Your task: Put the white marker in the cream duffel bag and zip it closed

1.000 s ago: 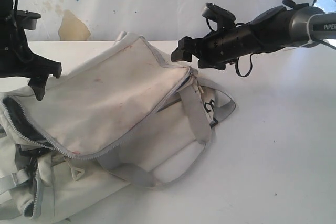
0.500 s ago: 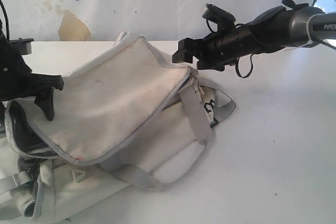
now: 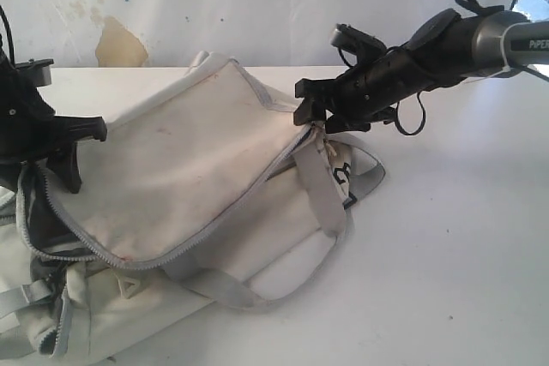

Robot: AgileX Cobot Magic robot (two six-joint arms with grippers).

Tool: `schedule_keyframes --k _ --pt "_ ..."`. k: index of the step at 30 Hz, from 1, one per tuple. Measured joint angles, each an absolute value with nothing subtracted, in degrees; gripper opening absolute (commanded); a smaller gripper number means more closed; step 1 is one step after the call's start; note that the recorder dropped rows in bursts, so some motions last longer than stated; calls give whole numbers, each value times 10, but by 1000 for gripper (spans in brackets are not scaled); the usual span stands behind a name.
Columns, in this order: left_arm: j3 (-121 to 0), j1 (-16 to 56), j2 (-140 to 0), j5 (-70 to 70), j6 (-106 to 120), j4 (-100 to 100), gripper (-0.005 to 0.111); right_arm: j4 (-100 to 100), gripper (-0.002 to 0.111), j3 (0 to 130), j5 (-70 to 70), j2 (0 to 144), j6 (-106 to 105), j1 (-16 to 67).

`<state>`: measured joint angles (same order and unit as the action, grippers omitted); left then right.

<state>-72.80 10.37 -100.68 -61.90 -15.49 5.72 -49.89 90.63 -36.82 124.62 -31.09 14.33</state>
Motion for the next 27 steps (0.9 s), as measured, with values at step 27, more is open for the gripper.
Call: schedule_keyframes --k 27 --pt "-724 34 -1008 -429 -21 391 0 -311 0 845 -387 1142 -117 119"
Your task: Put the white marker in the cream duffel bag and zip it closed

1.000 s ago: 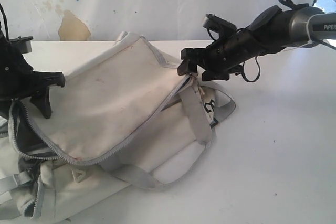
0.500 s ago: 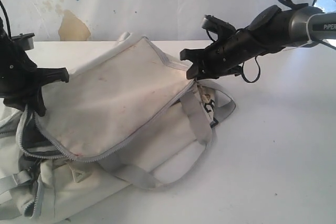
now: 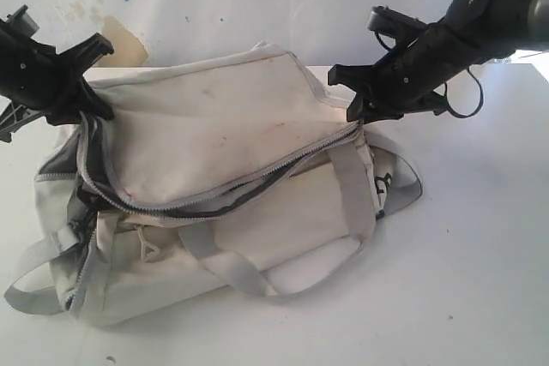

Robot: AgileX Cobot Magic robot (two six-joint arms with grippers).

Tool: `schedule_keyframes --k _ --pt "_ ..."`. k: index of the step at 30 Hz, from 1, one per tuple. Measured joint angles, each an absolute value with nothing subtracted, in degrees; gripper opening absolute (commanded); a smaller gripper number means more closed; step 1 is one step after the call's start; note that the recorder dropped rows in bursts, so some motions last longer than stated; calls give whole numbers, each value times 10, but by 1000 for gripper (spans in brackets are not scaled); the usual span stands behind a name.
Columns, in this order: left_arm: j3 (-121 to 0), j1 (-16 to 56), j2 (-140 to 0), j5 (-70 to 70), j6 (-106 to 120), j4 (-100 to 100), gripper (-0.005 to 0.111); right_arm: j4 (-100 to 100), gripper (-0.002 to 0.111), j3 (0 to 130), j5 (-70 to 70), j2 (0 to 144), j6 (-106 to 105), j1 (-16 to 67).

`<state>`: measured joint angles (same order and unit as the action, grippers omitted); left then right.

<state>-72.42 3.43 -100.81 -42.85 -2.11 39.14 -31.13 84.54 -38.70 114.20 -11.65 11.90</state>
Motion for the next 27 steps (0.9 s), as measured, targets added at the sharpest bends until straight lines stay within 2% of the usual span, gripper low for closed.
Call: schedule_keyframes --k 9,14,16,18,20,24,27 --pt "-724 33 -1012 -382 21 432 0 -320 0 746 -360 1061 -80 120" --pt "-724 34 -1012 -383 78 449 0 -320 0 698 -297 1040 -69 122" --pt "-724 34 -1012 -390 97 453 3 -319 1 688 -284 1040 -69 122" --pt "-724 34 -1012 -395 127 453 12 -313 7 685 -283 1040 -72 123" --pt "-724 34 -1012 -403 150 453 25 -310 18 685 -286 1039 -80 123" --pt "-724 31 -1012 -406 163 447 60 -291 52 684 -287 1039 -90 120" --pt "-724 26 -1012 -400 165 441 76 -280 68 683 -288 1039 -94 116"
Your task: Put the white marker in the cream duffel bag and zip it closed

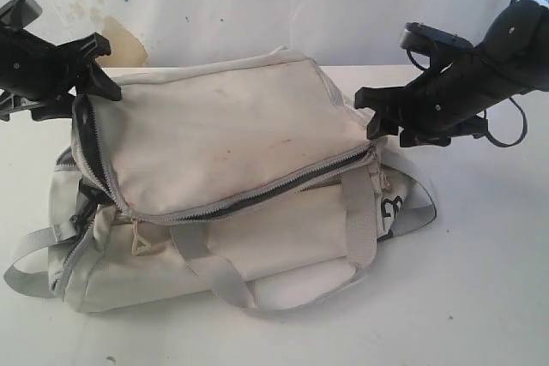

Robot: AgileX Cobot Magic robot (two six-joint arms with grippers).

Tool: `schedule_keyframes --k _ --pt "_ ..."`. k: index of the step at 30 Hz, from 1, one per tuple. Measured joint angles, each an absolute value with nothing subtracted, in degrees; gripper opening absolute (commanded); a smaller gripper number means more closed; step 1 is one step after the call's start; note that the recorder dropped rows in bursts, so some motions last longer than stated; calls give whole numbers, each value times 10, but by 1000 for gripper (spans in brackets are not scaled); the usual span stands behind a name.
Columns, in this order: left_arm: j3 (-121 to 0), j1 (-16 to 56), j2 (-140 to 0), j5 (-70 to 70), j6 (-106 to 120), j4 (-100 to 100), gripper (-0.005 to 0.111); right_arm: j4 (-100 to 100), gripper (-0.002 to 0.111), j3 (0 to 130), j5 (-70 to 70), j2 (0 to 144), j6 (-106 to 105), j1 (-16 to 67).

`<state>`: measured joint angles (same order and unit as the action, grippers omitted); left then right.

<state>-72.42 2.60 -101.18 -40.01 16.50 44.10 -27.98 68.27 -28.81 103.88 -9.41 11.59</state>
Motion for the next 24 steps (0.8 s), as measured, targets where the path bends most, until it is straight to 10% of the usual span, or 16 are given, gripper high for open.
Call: schedule_keyframes --k 17,24 --pt "-724 24 -948 -466 212 364 77 -230 64 683 -468 1008 -261 115" --pt "-724 24 -922 -555 212 325 70 -176 46 679 -433 1009 -302 115"
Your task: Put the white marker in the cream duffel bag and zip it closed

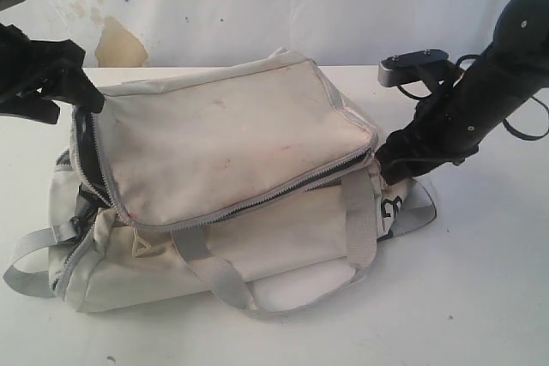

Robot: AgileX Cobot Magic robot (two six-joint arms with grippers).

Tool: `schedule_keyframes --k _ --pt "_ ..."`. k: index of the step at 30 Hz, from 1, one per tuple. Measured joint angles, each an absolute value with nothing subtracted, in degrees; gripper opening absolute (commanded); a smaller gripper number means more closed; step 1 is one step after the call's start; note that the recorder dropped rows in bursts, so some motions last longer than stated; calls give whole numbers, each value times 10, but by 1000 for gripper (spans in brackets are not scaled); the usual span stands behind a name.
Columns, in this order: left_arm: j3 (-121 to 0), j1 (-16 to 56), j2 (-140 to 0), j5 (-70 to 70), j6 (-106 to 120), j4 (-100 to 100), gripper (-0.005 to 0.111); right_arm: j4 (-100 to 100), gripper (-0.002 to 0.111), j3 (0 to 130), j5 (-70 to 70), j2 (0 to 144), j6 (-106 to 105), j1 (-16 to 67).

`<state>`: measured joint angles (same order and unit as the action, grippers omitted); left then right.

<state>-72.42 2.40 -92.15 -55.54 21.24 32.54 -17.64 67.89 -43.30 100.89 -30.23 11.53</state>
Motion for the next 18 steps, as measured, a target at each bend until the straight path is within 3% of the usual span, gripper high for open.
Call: schedule_keyframes --k 4,18 --pt "-723 24 -916 -605 211 324 70 -182 38 677 -391 1027 -315 115" --pt "-694 24 -913 -573 210 325 70 -270 38 676 -370 1068 -403 115"
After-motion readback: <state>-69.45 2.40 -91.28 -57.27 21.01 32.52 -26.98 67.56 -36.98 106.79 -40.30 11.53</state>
